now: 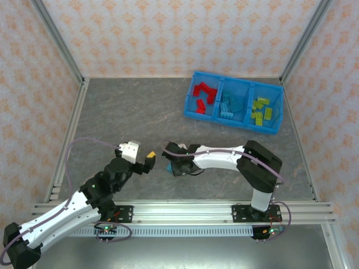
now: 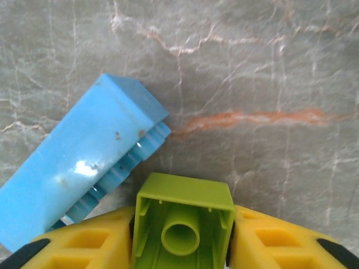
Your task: Sort the legos into containers by color
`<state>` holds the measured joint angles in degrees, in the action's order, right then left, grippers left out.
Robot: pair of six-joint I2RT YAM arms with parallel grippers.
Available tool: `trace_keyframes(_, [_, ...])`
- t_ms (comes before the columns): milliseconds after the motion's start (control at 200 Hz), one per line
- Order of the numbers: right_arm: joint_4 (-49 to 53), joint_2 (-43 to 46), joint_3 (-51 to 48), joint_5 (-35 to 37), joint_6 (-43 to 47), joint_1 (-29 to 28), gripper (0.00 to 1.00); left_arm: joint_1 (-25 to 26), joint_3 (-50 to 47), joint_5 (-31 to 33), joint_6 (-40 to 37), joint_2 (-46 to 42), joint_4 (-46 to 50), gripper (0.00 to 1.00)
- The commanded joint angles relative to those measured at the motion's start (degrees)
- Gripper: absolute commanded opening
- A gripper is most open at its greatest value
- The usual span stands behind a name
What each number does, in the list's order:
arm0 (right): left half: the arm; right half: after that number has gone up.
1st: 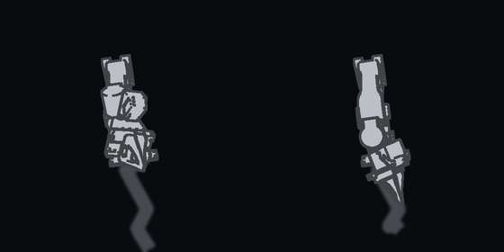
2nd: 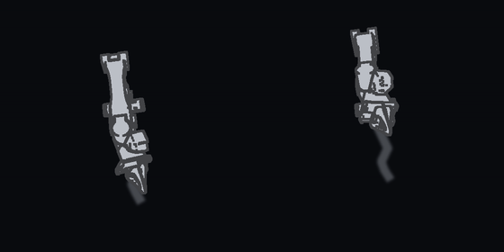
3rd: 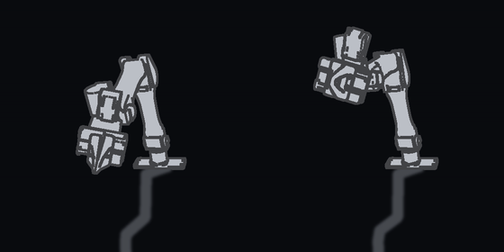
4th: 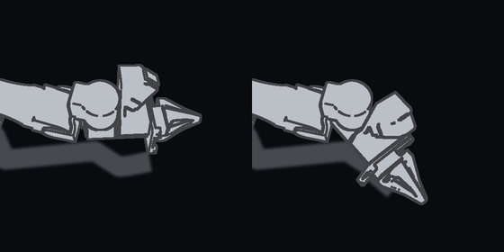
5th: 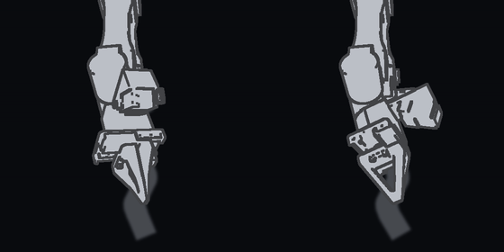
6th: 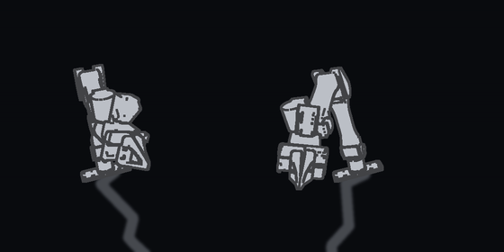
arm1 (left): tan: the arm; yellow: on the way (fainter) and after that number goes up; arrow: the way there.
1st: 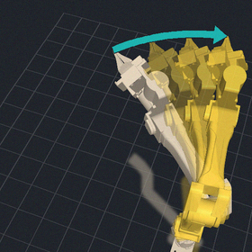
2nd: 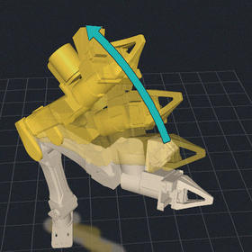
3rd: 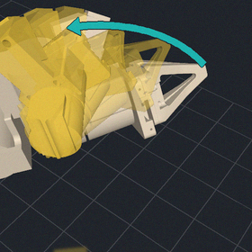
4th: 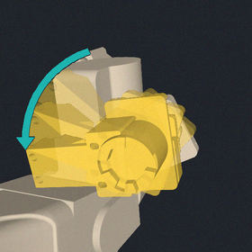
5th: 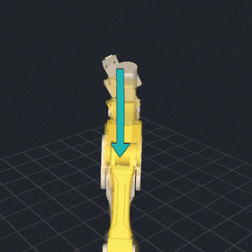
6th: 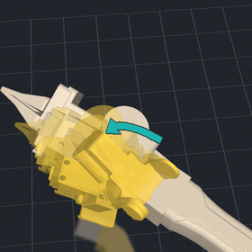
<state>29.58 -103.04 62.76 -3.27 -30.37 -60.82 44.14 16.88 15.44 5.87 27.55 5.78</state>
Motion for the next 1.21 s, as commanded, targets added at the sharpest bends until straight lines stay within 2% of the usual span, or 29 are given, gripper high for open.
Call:
trace_keyframes(0, [3.8, 0.4, 0.6, 6.9, -1.2, 0.3, 0.36, -0.3, 0.3, -0.8, -1.3, -1.5, 0.3, 1.0])
trace_keyframes(255, [-0.9, 14.4, -7.8, 4.8, -3.4, 7.6, 0.3, -0.3, -0.3, -11.0, -2.7, -2.6, -2.1, 1.0])
trace_keyframes(430, [-2.9, 25.3, -12.0, 2.4, -4.8, 16.3, 0.28, -0.3, -0.5, -11.3, -2.4, -3.0, -2.3, 1.0])
trace_keyframes(535, [0.0, 33.8, -12.7, 4.2, -4.2, 25.7, 0.27, -0.3, -0.4, -9.8, -1.9, -3.0, -1.9, 1.0])
trace_keyframes(606, [2.4, 39.7, -12.1, 6.5, -3.1, 35.2, 0.27, -0.3, -0.4, -8.6, -1.5, -3.0, -1.8, 1.0])
trace_keyframes(676, [2.8, 42.1, -10.5, 4.3, -1.3, 46.9, 0.27, -0.3, -0.4, -8.1, -1.2, -3.0, -1.7, 1.0])
trace_keyframes(726, [2.3, 40.3, -8.3, 1.1, -0.1, 56.0, 0.26, -0.3, -0.2, -7.8, -1.2, -2.9, -1.6, 1.0])
trace_keyframes(791, [1.4, 35.6, -4.4, -3.1, 0.9, 63.7, 0.25, -0.3, 0.0, -7.5, -1.2, -2.9, -1.2, 1.0])
trace_keyframes(841, [1.3, 29.5, -0.9, -3.9, 1.8, 66.6, 0.24, -0.3, 0.1, -7.1, -1.3, -2.9, -1.0, 1.0])
trace_keyframes(1026, [3.6, 9.4, 14.5, -1.4, 4.0, 70.0, 0.27, -0.3, 0.3, -6.2, -1.5, -2.9, -0.3, 1.0])
trace_keyframes(1066, [4.4, 6.1, 18.0, -1.6, 4.1, 70.0, 0.32, -0.3, 0.3, -6.1, -1.4, -2.9, -0.2, 1.0])
trace_keyframes(1141, [7.7, 1.9, 23.8, -3.3, 3.7, 70.1, 0.52, -0.3, 0.1, -5.7, -1.5, -2.6, -0.4, 1.0])
trace_keyframes(1201, [7.8, 2.2, 24.2, -4.4, 2.9, 70.1, 0.58, -0.3, 0.0, -5.4, -1.5, -2.0, -0.6, 1.0])
